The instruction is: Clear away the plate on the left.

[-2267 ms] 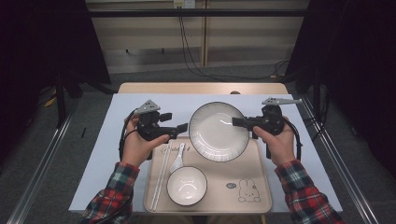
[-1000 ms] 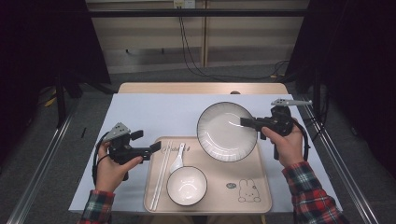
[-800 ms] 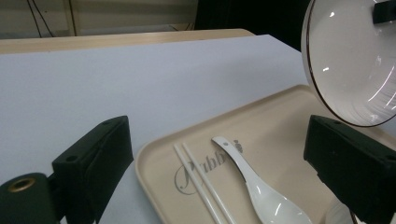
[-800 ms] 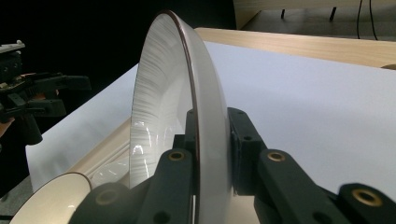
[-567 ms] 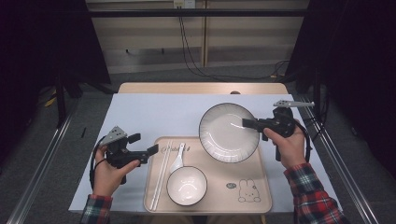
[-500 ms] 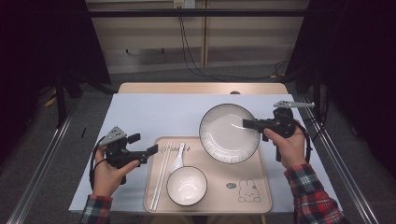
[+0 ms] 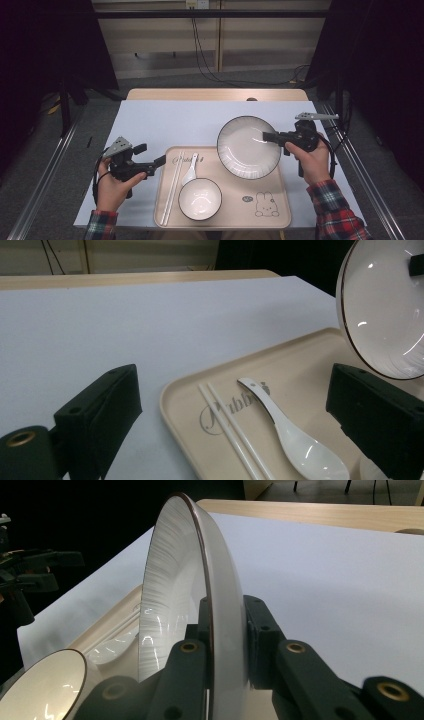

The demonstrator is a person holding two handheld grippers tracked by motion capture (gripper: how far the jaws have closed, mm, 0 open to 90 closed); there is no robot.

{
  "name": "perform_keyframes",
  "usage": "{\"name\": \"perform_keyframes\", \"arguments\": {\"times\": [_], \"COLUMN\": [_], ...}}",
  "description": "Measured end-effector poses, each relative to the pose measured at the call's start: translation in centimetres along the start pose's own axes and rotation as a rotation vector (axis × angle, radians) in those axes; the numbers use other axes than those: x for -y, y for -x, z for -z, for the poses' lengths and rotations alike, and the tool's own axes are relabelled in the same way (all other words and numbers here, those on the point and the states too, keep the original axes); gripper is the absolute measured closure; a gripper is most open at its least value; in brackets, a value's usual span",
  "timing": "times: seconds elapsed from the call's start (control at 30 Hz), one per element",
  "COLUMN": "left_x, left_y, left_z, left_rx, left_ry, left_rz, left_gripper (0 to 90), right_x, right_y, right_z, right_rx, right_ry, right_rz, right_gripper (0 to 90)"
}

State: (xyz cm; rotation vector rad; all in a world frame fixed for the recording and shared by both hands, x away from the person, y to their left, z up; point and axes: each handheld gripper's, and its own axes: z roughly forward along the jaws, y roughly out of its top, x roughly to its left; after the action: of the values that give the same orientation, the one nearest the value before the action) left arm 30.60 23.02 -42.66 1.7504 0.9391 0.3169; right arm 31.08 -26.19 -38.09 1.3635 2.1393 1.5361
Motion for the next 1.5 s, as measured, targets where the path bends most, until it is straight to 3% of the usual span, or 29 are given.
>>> {"name": "perform_keyframes", "arguments": {"times": [0.7,1.5], "left_x": [0.1,0.4], "left_y": [-0.3,-0.4], "left_z": [0.8,0.5], "left_rx": [-0.030,-0.022], "left_ry": [0.008,0.002], "left_rz": [0.006,0.011], "left_gripper": [7.1,7.1], "right_x": [1.6,2.1], "right_y": [-0.1,-0.3], "right_z": [-0.2,-1.1], "right_rx": [0.015,0.005], "right_ry": [-0.015,-0.051], "right_rz": [0.002,0.021], "right_gripper": [80.6,80.6]}}
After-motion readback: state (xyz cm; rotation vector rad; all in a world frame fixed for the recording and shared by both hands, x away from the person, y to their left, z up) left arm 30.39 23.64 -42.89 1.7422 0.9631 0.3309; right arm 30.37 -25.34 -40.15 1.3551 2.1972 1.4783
